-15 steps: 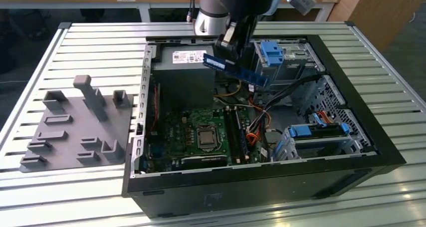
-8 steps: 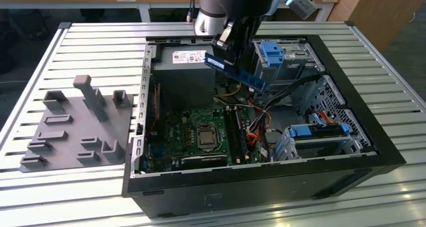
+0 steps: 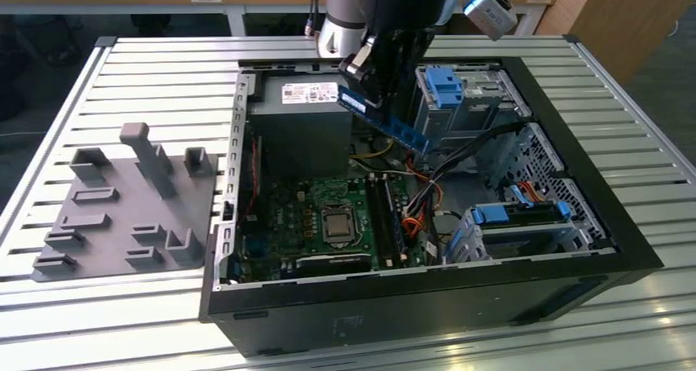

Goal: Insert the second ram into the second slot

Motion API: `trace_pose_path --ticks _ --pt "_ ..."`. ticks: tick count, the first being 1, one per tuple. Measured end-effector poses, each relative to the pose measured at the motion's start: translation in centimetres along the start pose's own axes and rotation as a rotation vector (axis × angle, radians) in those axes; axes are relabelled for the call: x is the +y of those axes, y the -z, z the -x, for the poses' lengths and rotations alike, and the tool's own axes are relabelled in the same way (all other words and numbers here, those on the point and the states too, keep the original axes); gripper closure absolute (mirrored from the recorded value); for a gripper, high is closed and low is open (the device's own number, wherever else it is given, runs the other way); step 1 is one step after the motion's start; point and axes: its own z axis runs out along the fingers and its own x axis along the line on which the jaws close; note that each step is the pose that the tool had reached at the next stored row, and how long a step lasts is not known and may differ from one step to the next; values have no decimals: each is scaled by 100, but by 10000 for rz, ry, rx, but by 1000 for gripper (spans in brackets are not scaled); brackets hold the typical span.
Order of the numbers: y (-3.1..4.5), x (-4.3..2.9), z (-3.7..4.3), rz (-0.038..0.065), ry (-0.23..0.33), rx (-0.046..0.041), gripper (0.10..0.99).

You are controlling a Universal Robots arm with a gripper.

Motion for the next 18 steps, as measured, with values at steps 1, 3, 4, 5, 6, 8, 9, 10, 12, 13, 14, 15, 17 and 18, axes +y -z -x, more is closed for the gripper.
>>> trace_pose_path --ticks 1,3,4,5,6,8,9,10,12,13,14,15,17,18 --pt "-3 0 0 1 -159 3 945" --pt "-8 0 0 2 -476 9 945" --pt "-11 0 1 3 -638 13 945" --pt "-13 0 1 4 -798 16 945" --pt "-16 0 1 5 -965 19 945" --pt "-22 0 1 7 -1296 25 945" --pt "-24 0 1 8 -1456 29 945" --pt "-27 0 1 9 -1618 32 945" --pt "-32 -1 2 11 -1940 38 945" --pt "-35 -1 2 12 -2115 42 945" --pt "-38 -1 2 14 -2276 44 945" --pt "-41 -1 2 14 -2436 47 945" --pt "-46 -1 2 16 -2759 54 945" --pt "-49 -1 2 17 -2919 57 945"
